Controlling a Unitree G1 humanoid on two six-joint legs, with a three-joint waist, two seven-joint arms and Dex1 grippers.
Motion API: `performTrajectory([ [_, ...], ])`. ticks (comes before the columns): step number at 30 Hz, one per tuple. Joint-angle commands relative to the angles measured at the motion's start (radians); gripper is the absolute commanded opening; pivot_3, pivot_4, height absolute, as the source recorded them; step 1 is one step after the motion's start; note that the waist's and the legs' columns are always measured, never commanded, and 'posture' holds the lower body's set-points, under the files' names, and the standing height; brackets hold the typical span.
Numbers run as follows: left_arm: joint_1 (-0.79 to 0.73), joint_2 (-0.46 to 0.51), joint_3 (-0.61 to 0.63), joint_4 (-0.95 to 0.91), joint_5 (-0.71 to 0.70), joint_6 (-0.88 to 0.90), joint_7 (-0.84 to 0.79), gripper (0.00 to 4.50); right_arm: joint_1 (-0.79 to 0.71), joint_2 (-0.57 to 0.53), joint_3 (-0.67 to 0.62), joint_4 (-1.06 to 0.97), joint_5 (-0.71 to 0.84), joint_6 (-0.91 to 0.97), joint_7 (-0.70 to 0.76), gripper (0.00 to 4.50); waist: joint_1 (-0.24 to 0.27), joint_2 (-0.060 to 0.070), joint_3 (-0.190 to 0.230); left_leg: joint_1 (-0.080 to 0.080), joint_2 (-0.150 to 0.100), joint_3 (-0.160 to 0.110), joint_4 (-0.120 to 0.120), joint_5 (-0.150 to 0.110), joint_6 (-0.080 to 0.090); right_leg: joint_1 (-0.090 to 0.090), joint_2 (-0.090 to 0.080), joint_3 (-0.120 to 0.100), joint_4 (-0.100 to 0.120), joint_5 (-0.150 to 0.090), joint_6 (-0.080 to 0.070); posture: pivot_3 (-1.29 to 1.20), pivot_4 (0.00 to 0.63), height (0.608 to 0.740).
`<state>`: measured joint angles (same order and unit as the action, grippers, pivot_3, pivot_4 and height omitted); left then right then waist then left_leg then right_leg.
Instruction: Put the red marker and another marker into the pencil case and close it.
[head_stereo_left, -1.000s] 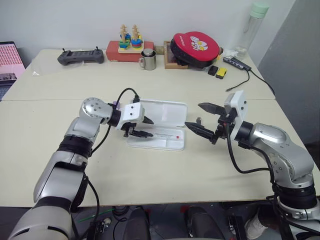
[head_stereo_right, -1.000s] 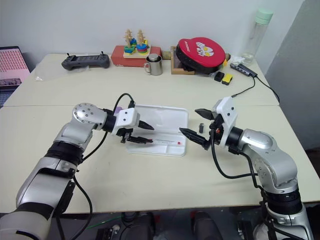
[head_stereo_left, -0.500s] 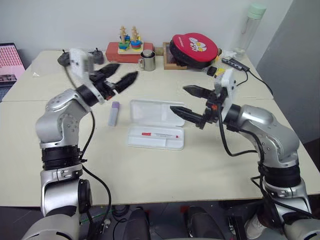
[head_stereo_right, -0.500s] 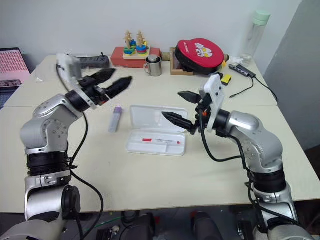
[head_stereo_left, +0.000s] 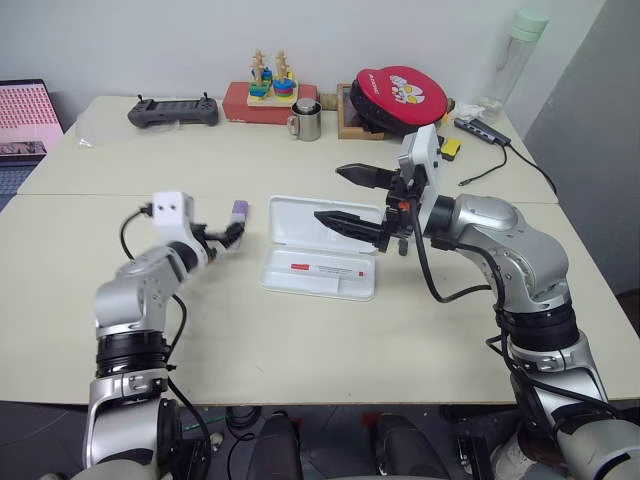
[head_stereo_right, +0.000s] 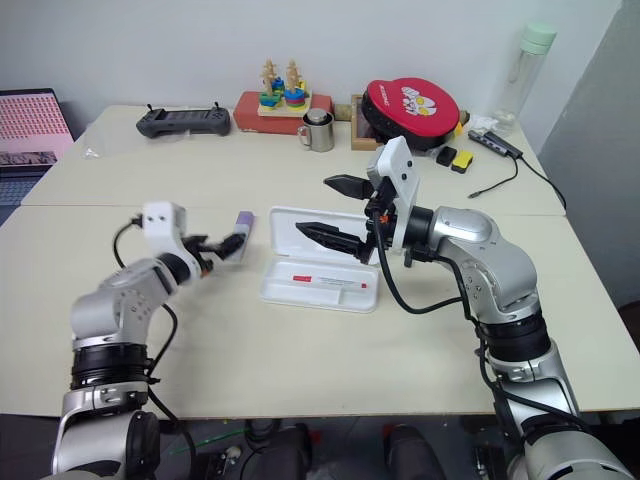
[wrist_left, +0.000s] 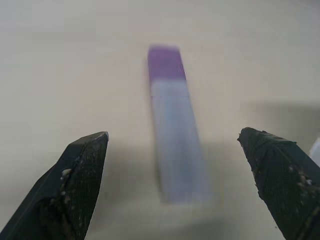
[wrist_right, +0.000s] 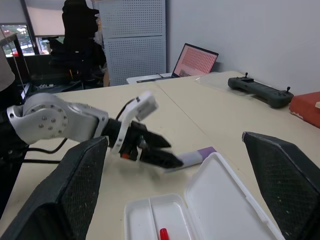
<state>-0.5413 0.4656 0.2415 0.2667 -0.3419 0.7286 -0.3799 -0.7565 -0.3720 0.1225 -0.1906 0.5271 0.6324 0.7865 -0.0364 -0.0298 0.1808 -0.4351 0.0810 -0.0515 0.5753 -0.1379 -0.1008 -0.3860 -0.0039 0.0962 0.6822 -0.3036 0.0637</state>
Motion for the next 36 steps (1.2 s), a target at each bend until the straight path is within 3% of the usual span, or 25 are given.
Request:
performTrajectory([
  [1,-0.037,0.020,-0.032,0.056,0.057,-0.043,0.012,4.49,-0.002,-0.013,-0.019,-0.041,0.002,-0.010,0.002,4.50,0.002,0.000,0.000,0.000,0.000,0.000,0.000,0.000,0.000,0.000,0.000,0.000,0.000,0.000,0.000,0.00,0.150,0.740],
  [6,-0.051,0.013,-0.062,0.089,0.080,-0.057,-0.008,4.49,0.005,-0.023,-0.030,-0.051,0.007,-0.005,-0.007,4.50,0.003,0.000,0.000,0.000,0.000,0.000,0.000,0.000,0.000,0.000,0.000,0.000,0.000,0.000,0.000,0.00,0.150,0.740],
  [14,-0.075,0.011,-0.069,0.119,0.100,-0.092,-0.014,3.03,0.014,-0.028,-0.032,-0.058,0.009,-0.006,-0.009,4.50,0.004,0.000,0.000,0.000,0.000,0.000,0.000,0.000,0.000,0.000,0.000,0.000,0.000,0.000,0.000,0.00,0.150,0.740],
  [20,-0.098,0.004,-0.065,0.139,0.110,-0.095,-0.002,1.62,0.015,-0.024,-0.033,-0.054,0.006,-0.015,-0.011,4.50,0.005,0.000,0.000,0.000,0.000,0.000,0.000,0.000,0.000,0.000,0.000,0.000,0.000,0.000,0.001,0.00,0.150,0.740],
  [23,-0.107,0.005,-0.060,0.159,0.116,-0.103,0.006,1.21,0.018,-0.021,-0.035,-0.056,0.009,-0.017,-0.012,4.50,0.005,0.000,0.000,0.000,0.000,0.000,0.000,0.000,0.000,0.000,0.000,0.000,0.000,0.000,0.001,0.00,0.150,0.740],
  [28,-0.180,-0.009,0.005,0.161,0.062,-0.201,-0.008,1.21,0.030,-0.034,-0.055,-0.066,0.017,-0.019,-0.009,4.50,0.005,0.000,0.000,0.000,0.000,0.000,0.000,0.000,0.000,0.000,0.000,0.000,0.000,0.000,0.001,0.00,0.150,0.740],
  [32,-0.296,-0.024,0.108,0.040,-0.126,-0.287,-0.163,1.21,0.050,-0.062,-0.105,-0.103,0.061,0.005,0.005,4.50,0.008,-0.002,0.001,-0.003,0.000,0.000,0.000,0.000,0.000,-0.002,0.000,-0.001,0.000,0.000,0.001,0.00,0.150,0.740],
  [35,-0.304,-0.002,0.074,-0.049,-0.190,-0.283,-0.311,1.21,0.069,-0.082,-0.123,-0.128,0.084,0.019,0.011,4.50,0.006,-0.002,0.001,-0.004,-0.001,0.000,0.000,0.000,-0.001,-0.002,-0.001,-0.001,-0.002,0.001,0.000,0.00,0.150,0.740],
  [36,-0.269,0.040,-0.017,-0.096,-0.156,-0.298,-0.420,1.21,0.088,-0.098,-0.127,-0.138,0.084,0.024,0.015,4.50,0.005,-0.001,0.001,-0.004,-0.001,0.000,0.000,0.000,-0.001,-0.002,-0.001,0.000,-0.002,0.001,0.000,0.00,0.150,0.740],
])
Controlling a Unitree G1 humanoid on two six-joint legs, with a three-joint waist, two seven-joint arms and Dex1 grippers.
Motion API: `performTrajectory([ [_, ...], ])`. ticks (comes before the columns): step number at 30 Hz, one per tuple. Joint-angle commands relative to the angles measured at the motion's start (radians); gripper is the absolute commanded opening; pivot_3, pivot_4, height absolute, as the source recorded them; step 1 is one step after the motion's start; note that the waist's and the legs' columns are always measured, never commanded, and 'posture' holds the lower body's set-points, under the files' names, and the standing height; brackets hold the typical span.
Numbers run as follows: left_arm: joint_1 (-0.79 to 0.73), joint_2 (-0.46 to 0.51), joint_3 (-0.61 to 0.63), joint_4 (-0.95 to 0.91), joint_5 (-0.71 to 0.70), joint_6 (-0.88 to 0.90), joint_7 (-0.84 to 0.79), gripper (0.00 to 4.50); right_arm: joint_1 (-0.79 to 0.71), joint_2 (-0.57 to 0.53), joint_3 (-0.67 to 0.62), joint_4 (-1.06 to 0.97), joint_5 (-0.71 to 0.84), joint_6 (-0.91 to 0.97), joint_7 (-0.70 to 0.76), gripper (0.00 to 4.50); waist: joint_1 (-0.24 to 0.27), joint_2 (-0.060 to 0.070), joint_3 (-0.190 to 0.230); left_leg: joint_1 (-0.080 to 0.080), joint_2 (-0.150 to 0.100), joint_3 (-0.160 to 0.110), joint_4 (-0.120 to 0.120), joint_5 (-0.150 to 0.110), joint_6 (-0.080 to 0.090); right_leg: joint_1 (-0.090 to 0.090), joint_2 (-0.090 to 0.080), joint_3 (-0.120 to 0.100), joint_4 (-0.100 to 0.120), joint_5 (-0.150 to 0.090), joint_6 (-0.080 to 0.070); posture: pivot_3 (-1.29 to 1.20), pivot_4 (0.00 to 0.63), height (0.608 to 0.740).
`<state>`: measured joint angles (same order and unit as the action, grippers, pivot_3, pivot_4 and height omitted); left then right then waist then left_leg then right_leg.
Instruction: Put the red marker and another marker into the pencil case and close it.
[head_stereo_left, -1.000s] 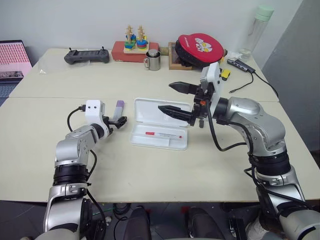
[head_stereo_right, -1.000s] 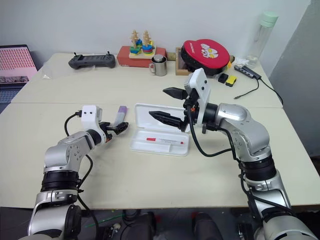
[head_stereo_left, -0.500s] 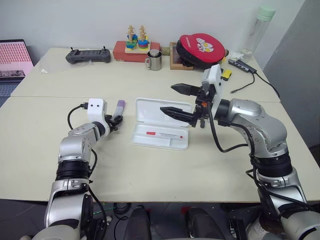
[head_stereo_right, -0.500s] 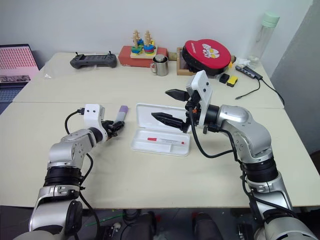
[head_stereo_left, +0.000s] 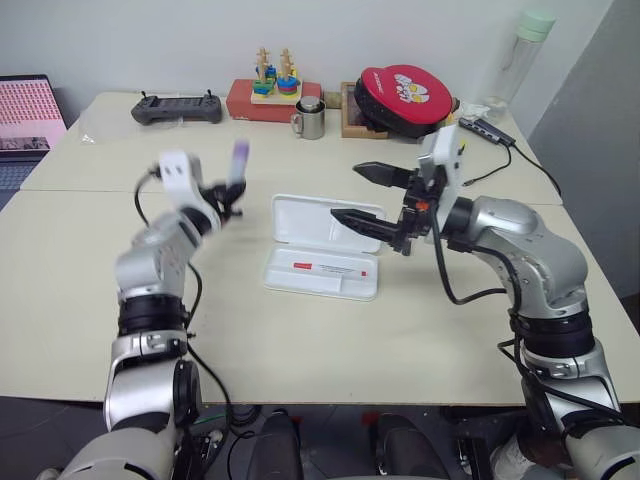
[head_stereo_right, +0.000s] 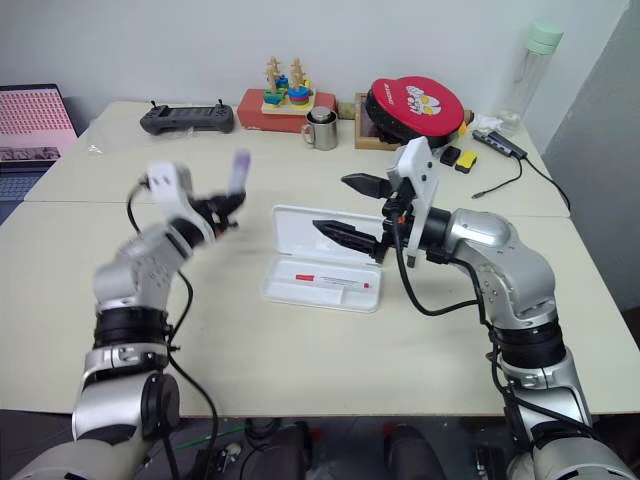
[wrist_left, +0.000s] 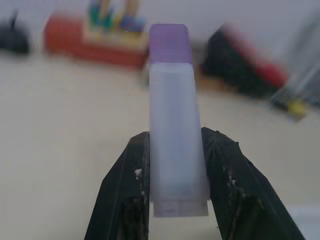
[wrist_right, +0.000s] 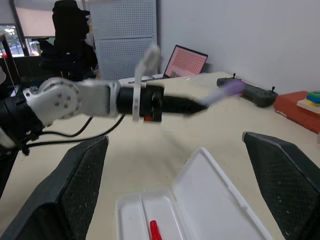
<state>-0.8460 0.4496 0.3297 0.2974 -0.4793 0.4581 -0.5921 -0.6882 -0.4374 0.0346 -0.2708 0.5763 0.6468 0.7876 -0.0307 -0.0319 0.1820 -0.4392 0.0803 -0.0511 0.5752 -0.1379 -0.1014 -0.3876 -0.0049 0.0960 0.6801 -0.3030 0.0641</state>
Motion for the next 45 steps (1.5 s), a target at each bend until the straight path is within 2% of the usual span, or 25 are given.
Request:
performTrajectory([
  [1,0.061,0.087,-0.171,-0.160,0.007,-0.039,-0.285,1.21,0.034,-0.044,-0.041,-0.065,0.035,0.013,0.017,4.50,-0.003,0.002,-0.001,0.001,0.000,0.000,0.000,0.000,0.000,0.001,0.000,0.000,0.000,0.000,0.000,0.00,0.150,0.740],
  [6,0.118,0.251,-0.378,-0.246,0.041,-0.114,-0.679,1.21,0.088,-0.076,-0.049,-0.091,0.031,0.013,0.003,4.50,-0.012,0.005,-0.001,0.004,0.001,0.001,-0.003,0.000,0.000,0.001,0.002,0.001,0.002,-0.002,-0.003,0.00,0.150,0.740],
  [10,0.113,0.340,-0.489,-0.182,0.158,-0.244,-0.830,1.21,0.102,-0.080,-0.050,-0.103,0.028,0.009,-0.013,4.50,-0.026,0.005,0.000,0.003,0.002,0.001,-0.002,0.000,0.000,-0.001,0.002,0.001,0.002,-0.003,-0.001,0.00,0.150,0.740],
  [13,0.083,0.358,-0.541,-0.074,0.233,-0.329,-0.884,1.21,0.116,-0.077,-0.051,-0.117,0.029,0.009,-0.030,4.50,-0.025,0.005,0.000,0.004,0.001,0.001,-0.001,0.000,0.001,0.000,0.002,0.001,0.002,-0.004,0.001,0.00,0.150,0.740],
  [16,0.041,0.381,-0.630,0.075,0.398,-0.486,-0.904,1.21,0.158,-0.088,-0.046,-0.160,0.030,0.020,-0.043,4.50,-0.025,0.005,0.000,0.004,0.001,0.001,-0.001,0.000,0.001,0.000,0.002,0.001,0.002,-0.004,0.001,0.00,0.150,0.740],
  [24,0.001,0.324,-0.642,0.206,0.463,-0.563,-0.885,1.21,0.247,-0.142,0.008,-0.253,0.031,0.060,-0.023,4.50,-0.019,0.005,0.000,0.000,0.001,0.001,-0.001,0.000,0.001,-0.002,0.002,0.001,0.001,-0.004,-0.001,0.00,0.150,0.740],
  [30,0.002,0.304,-0.629,0.208,0.447,-0.547,-0.920,1.21,0.239,-0.143,0.008,-0.251,0.035,0.062,-0.041,4.50,-0.020,0.005,0.001,0.000,0.002,0.000,-0.001,0.000,0.001,-0.002,0.002,0.001,0.002,-0.005,-0.001,0.00,0.150,0.740],
  [36,0.035,0.292,-0.612,0.136,0.404,-0.439,-0.945,1.21,0.232,-0.147,0.013,-0.245,0.029,0.059,-0.044,4.50,-0.023,0.005,0.000,0.001,0.001,0.000,0.000,0.000,0.001,-0.001,0.002,0.001,0.002,-0.004,0.000,0.00,0.150,0.740],
  [43,0.050,0.322,-0.635,0.146,0.474,-0.466,-0.930,1.21,0.226,-0.144,0.015,-0.237,0.028,0.056,-0.047,4.50,-0.023,0.005,0.001,0.001,0.001,0.000,-0.001,0.000,0.001,-0.001,0.002,0.001,0.002,-0.004,0.000,0.00,0.150,0.740],
  [44,0.049,0.320,-0.632,0.145,0.473,-0.465,-0.929,1.91,0.224,-0.143,0.015,-0.235,0.028,0.055,-0.048,4.50,-0.023,0.005,0.001,0.001,0.001,0.000,-0.001,0.000,0.001,-0.001,0.002,0.001,0.002,-0.004,0.000,0.00,0.150,0.740],
  [45,0.048,0.319,-0.631,0.146,0.475,-0.468,-0.927,1.96,0.223,-0.143,0.015,-0.234,0.027,0.055,-0.047,4.50,-0.023,0.005,0.001,0.001,0.001,0.000,-0.001,0.000,0.001,-0.001,0.002,0.001,0.002,-0.004,0.000,0.00,0.150,0.740],
])
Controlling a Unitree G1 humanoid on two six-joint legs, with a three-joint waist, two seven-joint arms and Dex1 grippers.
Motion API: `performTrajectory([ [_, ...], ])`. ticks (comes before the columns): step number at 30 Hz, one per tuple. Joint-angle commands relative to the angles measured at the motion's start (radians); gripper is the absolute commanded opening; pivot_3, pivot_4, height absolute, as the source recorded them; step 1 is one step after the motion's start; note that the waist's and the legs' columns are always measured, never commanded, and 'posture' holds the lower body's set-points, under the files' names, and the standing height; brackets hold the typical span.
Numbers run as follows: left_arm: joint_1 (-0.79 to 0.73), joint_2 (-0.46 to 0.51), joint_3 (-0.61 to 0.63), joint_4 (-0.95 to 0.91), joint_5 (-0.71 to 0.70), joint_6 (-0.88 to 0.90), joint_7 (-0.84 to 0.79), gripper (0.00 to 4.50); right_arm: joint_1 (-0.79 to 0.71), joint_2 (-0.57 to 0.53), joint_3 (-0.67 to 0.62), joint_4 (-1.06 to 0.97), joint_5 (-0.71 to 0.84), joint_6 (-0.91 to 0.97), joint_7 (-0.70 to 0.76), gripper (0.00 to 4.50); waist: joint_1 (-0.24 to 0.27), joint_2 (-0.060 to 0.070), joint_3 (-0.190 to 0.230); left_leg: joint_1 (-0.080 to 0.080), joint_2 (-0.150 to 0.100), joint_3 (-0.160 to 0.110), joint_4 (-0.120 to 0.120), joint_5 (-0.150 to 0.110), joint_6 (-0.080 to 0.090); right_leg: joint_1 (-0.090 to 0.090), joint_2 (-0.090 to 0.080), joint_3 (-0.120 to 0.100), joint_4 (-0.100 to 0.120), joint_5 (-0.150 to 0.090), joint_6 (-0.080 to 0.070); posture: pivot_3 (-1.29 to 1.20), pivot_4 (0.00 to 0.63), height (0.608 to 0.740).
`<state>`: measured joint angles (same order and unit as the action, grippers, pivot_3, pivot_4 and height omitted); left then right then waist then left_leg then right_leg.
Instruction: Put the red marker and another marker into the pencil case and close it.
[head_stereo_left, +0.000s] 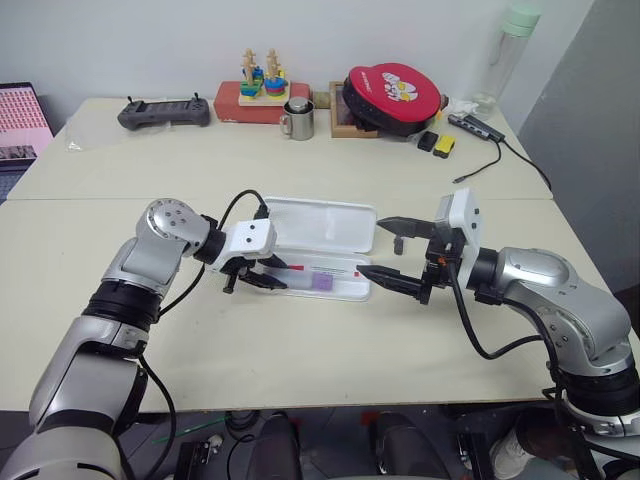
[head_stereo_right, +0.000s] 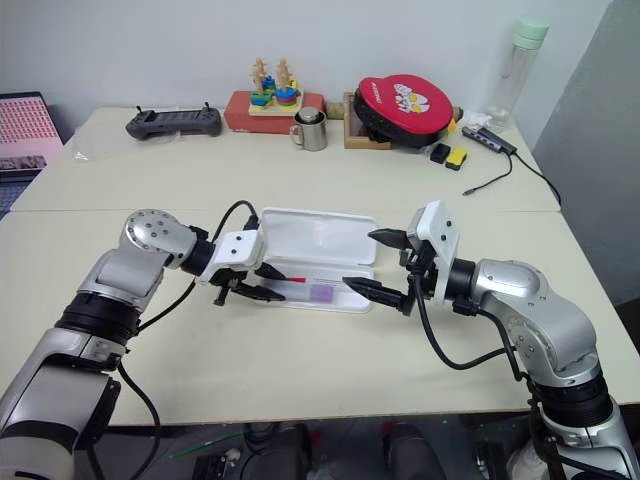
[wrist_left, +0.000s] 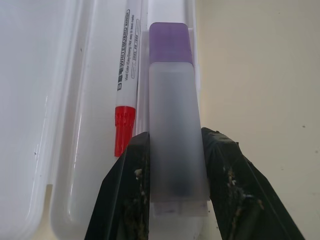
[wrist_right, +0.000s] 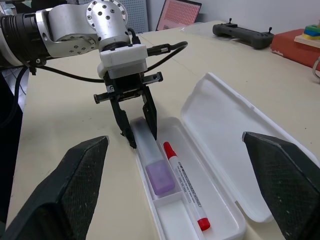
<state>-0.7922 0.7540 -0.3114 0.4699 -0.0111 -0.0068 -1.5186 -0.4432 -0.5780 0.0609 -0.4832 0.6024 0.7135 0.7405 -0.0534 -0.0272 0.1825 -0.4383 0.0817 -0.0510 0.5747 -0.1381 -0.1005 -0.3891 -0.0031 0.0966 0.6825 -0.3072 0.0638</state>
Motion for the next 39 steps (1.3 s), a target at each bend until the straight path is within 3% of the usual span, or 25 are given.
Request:
performTrajectory([
  [1,-0.006,0.014,0.012,-0.027,0.008,-0.006,0.000,2.10,-0.023,-0.002,-0.011,-0.021,0.001,-0.013,0.000,4.50,0.000,0.000,0.000,0.000,0.000,0.000,0.000,0.000,0.000,0.000,0.000,0.000,0.000,0.000,0.000,0.00,0.150,0.740],
  [7,-0.006,-0.005,0.028,-0.034,-0.015,0.014,0.000,3.20,-0.022,0.006,-0.008,-0.002,-0.013,-0.008,-0.023,4.50,0.000,0.000,0.000,0.000,0.000,0.000,0.000,0.000,0.000,0.000,0.000,0.000,0.000,0.000,0.000,0.00,0.150,0.740],
  [13,0.000,-0.095,0.128,-0.079,-0.150,0.093,0.067,4.40,-0.039,0.059,-0.003,0.153,-0.148,0.072,-0.228,4.50,0.001,0.000,0.000,0.000,0.000,0.000,0.001,0.000,0.000,0.001,0.000,0.000,0.000,0.001,0.000,0.00,0.150,0.740],
  [16,0.014,-0.189,0.227,-0.205,-0.283,0.237,0.186,4.46,-0.053,0.141,-0.028,0.266,-0.240,0.155,-0.425,4.50,0.002,0.000,0.000,0.000,0.000,0.000,0.002,0.000,0.000,0.001,0.000,0.000,0.001,0.001,0.000,0.00,0.150,0.740],
  [19,0.045,-0.245,0.242,-0.273,-0.291,0.297,0.289,4.46,-0.063,0.223,-0.030,0.318,-0.278,0.165,-0.512,4.50,0.002,0.000,0.000,0.000,0.000,0.000,0.002,0.000,0.000,0.001,0.000,0.000,0.002,0.002,-0.002,0.00,0.150,0.740],
  [26,0.084,-0.314,0.231,-0.361,-0.300,0.380,0.405,4.46,-0.092,0.316,0.002,0.451,-0.375,0.131,-0.597,4.50,-0.003,0.000,0.000,0.001,-0.001,0.000,0.001,0.000,0.000,0.001,0.000,0.001,0.004,0.002,-0.002,0.00,0.150,0.740],
  [39,0.088,-0.325,0.201,-0.335,-0.277,0.349,0.449,4.50,-0.107,0.359,-0.023,0.477,-0.422,0.112,-0.590,1.30,-0.003,0.000,0.000,0.003,-0.001,0.000,0.002,0.000,0.000,0.001,0.000,0.001,0.006,0.001,-0.001,0.00,0.150,0.740],
])
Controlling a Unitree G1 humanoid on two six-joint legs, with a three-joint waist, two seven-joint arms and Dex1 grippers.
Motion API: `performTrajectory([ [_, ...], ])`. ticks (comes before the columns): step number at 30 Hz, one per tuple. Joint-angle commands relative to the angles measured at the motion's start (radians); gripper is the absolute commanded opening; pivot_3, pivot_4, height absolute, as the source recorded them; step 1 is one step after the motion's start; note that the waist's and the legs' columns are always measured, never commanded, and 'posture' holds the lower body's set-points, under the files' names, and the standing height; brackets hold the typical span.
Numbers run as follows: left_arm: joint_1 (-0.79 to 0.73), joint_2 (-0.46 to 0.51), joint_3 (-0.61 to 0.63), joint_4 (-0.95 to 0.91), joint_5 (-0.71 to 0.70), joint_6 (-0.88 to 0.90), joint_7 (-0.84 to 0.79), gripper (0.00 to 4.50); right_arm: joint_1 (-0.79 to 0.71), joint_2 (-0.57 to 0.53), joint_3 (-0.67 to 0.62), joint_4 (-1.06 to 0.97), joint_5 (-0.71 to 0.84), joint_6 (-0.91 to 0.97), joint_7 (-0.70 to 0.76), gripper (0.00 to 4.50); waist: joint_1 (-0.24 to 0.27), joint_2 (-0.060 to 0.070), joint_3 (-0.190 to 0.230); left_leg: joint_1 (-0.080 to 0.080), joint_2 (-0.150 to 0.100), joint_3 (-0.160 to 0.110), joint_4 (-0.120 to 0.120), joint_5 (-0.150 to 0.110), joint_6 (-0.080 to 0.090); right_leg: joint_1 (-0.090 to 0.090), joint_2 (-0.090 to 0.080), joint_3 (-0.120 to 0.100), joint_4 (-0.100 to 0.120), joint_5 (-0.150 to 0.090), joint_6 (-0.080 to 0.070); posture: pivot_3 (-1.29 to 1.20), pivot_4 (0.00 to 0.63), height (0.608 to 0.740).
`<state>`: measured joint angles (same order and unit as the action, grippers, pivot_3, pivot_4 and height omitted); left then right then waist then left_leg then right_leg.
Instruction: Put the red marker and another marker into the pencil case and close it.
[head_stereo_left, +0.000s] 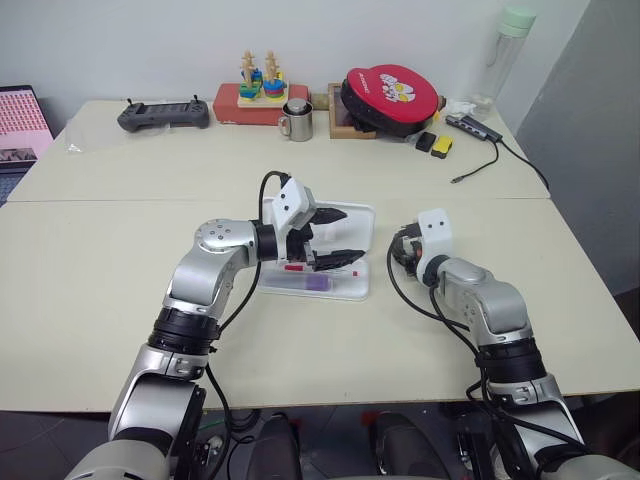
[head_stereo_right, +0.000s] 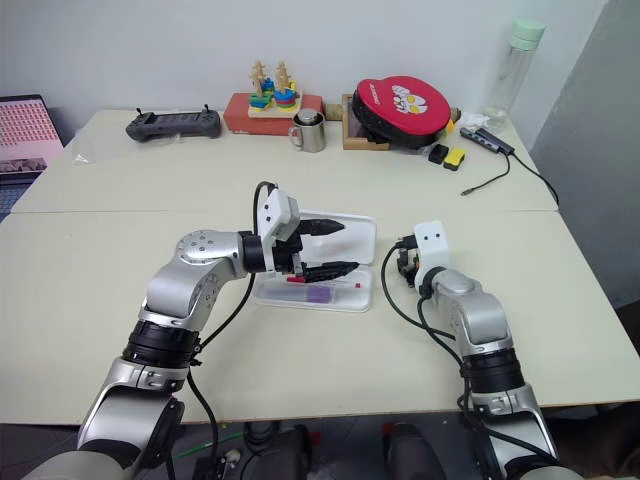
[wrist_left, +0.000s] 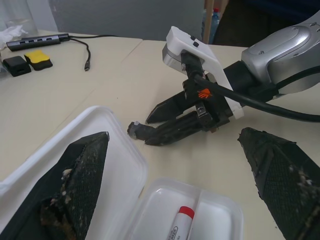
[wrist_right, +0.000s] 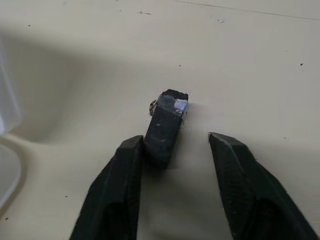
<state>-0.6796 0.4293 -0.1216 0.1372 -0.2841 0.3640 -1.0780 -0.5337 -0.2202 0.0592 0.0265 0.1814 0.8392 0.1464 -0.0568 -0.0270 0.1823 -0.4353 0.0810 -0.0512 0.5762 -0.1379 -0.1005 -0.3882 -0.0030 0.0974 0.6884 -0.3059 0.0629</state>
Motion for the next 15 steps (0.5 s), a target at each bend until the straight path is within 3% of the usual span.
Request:
performTrajectory([
  [1,-0.031,-0.007,0.012,0.005,-0.002,-0.027,0.015,4.50,-0.017,0.002,-0.024,-0.037,-0.002,-0.014,0.006,1.12,0.000,0.000,0.000,0.000,0.000,0.000,0.000,0.000,0.000,0.000,0.000,0.000,0.000,0.000,0.000,0.00,0.150,0.740],
  [6,-0.030,-0.009,0.006,0.003,-0.009,-0.039,0.012,4.50,-0.018,-0.024,-0.032,-0.084,0.015,-0.071,0.067,0.25,0.000,0.000,0.000,0.000,0.000,0.000,0.000,0.000,0.000,0.000,0.000,0.000,0.000,0.000,0.000,0.00,0.150,0.740],
  [9,-0.008,0.033,0.012,-0.021,-0.020,-0.036,-0.030,4.50,-0.002,-0.082,-0.040,-0.202,0.094,-0.124,0.227,0.23,0.000,0.000,0.000,0.000,0.000,0.000,0.000,0.000,0.000,0.000,0.000,0.000,0.000,0.000,0.000,0.00,0.150,0.740],
  [15,0.089,0.222,0.035,-0.066,-0.046,-0.023,-0.180,4.50,0.082,-0.285,0.020,-0.383,0.208,-0.156,0.551,0.23,-0.006,0.001,0.000,0.001,0.000,0.000,-0.003,0.000,0.000,0.000,0.000,-0.001,-0.001,-0.002,-0.002,0.00,0.150,0.740],
])
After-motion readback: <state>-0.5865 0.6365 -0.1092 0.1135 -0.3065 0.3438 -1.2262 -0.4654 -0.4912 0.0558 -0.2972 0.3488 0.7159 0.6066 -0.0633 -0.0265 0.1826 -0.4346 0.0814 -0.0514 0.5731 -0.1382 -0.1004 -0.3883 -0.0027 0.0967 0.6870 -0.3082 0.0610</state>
